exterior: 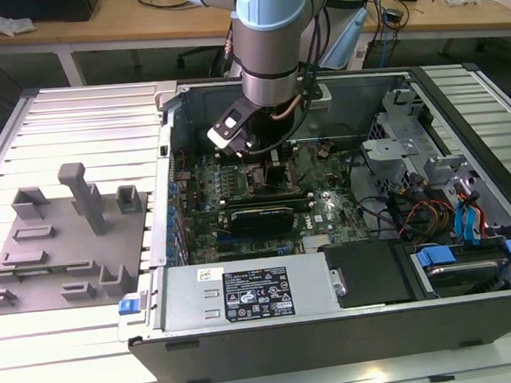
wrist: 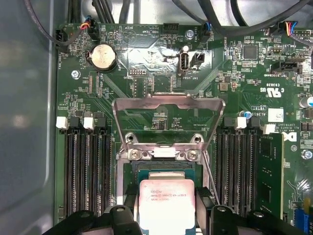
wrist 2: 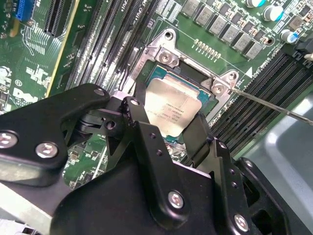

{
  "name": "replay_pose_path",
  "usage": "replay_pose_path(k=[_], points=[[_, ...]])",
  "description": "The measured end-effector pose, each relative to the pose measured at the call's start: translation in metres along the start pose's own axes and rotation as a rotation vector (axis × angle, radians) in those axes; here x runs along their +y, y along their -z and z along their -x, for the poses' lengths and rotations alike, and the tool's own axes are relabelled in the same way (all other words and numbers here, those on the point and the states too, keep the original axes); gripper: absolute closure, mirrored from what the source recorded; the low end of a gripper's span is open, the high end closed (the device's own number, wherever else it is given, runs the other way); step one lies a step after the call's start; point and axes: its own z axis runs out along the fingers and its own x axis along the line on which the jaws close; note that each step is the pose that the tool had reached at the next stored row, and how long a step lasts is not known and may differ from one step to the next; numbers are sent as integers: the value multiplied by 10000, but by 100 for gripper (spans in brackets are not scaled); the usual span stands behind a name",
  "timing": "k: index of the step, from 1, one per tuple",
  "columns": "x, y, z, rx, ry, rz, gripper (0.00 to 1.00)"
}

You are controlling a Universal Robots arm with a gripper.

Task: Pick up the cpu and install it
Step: 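Place the cpu into insertion slot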

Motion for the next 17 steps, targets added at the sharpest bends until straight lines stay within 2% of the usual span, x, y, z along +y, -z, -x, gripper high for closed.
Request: replay_pose_path(k=[5, 17], points=[[0, -7, -2, 0, 1, 44, 45], [0, -9, -46, -3, -66, 43, 45]])
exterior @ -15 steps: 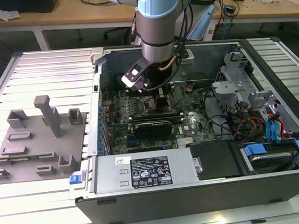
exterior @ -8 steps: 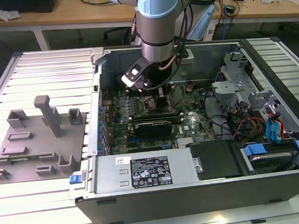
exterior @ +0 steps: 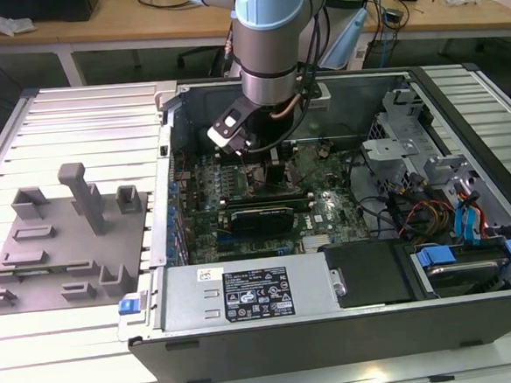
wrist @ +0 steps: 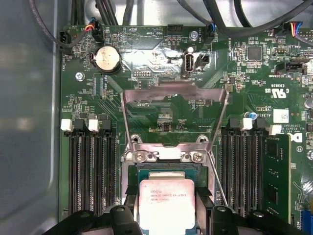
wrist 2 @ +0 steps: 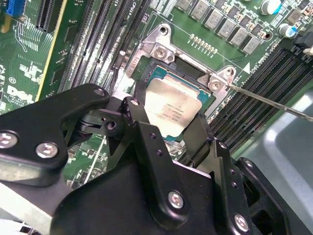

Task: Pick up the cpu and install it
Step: 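Place the cpu into insertion slot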

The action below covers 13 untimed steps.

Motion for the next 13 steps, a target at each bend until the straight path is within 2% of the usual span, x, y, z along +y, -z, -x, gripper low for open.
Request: replay_pose_path(k=[13], points=[[8, -9, 3, 1, -51, 2, 45]])
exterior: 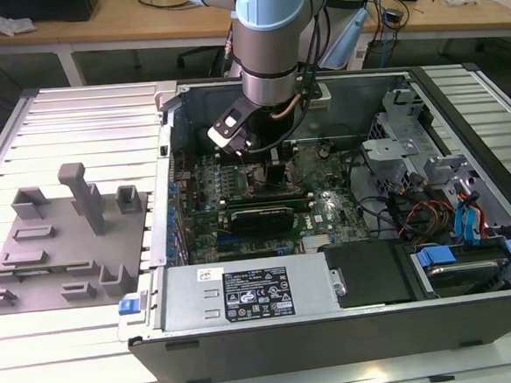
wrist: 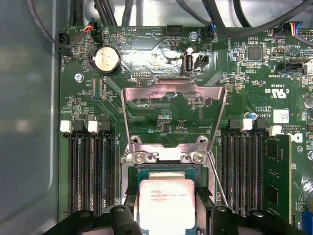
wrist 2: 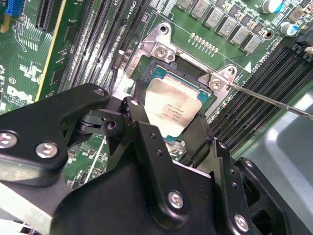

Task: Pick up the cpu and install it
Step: 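Place the cpu into insertion slot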

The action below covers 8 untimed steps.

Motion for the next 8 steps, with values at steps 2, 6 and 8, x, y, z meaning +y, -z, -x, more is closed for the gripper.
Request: replay_pose_path(k=[2, 6, 8], points=[[-1, 1, 3, -2, -2, -1, 45], [-1, 1, 10, -4, -3, -2, 45], [-1, 1, 10, -3, -3, -2, 45]])
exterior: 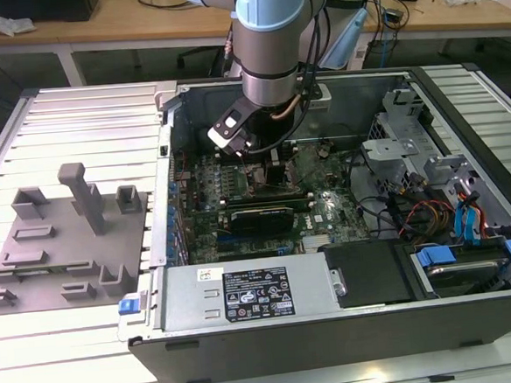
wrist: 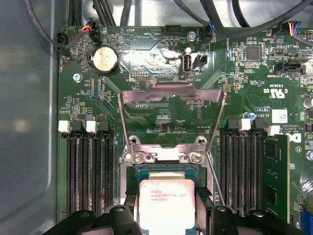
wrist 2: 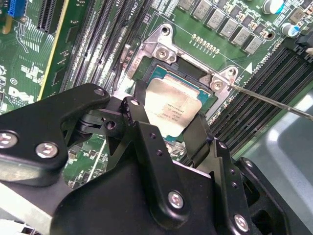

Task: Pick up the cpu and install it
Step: 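Place the cpu into insertion slot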

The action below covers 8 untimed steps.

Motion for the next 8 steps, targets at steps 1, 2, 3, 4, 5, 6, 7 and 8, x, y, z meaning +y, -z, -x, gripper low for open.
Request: replay_pose_path(k=[1, 2, 3, 4, 5, 6, 7, 8], points=[[0, 0, 1, 0, 1, 0, 45], [0, 0, 1, -1, 1, 0, 45], [0, 0, 1, 0, 0, 0, 45], [0, 0, 1, 0, 0, 0, 45], [1, 0, 1, -3, 0, -1, 45], [1, -1, 1, -4, 0, -1, 45], [1, -1, 1, -5, 0, -2, 45], [2, -2, 1, -4, 0, -1, 45]])
